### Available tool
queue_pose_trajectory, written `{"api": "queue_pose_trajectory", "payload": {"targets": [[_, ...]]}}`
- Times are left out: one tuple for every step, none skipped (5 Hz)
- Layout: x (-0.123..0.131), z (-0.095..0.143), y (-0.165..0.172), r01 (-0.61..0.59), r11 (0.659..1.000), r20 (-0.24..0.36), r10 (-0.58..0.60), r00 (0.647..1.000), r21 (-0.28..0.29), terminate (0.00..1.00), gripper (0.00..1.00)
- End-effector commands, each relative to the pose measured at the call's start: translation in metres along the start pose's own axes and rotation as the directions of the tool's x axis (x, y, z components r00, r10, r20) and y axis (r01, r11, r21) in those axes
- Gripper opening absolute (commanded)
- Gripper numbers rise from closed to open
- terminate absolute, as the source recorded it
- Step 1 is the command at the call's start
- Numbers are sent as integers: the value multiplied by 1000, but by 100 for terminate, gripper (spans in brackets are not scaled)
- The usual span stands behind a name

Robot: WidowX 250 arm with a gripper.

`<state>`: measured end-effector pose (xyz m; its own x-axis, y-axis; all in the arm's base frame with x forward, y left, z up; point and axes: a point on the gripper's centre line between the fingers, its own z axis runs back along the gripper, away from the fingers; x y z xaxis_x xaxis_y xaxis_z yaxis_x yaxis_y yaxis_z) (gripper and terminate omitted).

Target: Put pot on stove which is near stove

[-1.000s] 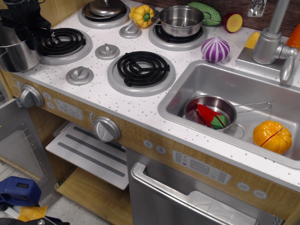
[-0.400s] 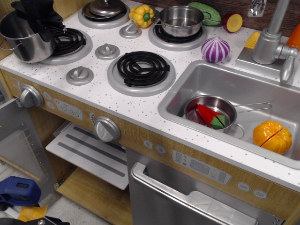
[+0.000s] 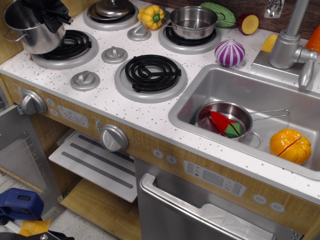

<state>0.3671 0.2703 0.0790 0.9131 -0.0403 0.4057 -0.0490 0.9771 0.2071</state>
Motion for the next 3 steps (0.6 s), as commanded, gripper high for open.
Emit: {"api": "queue_pose_trajectory", "payload": {"targets": [[28, 19, 2, 46, 999, 67, -47, 997, 22, 0, 0], [29, 15, -6, 59, 998, 80, -59, 995, 3, 0, 0], [30, 8, -4, 84, 996, 94, -80, 992, -33, 100, 100]]}}
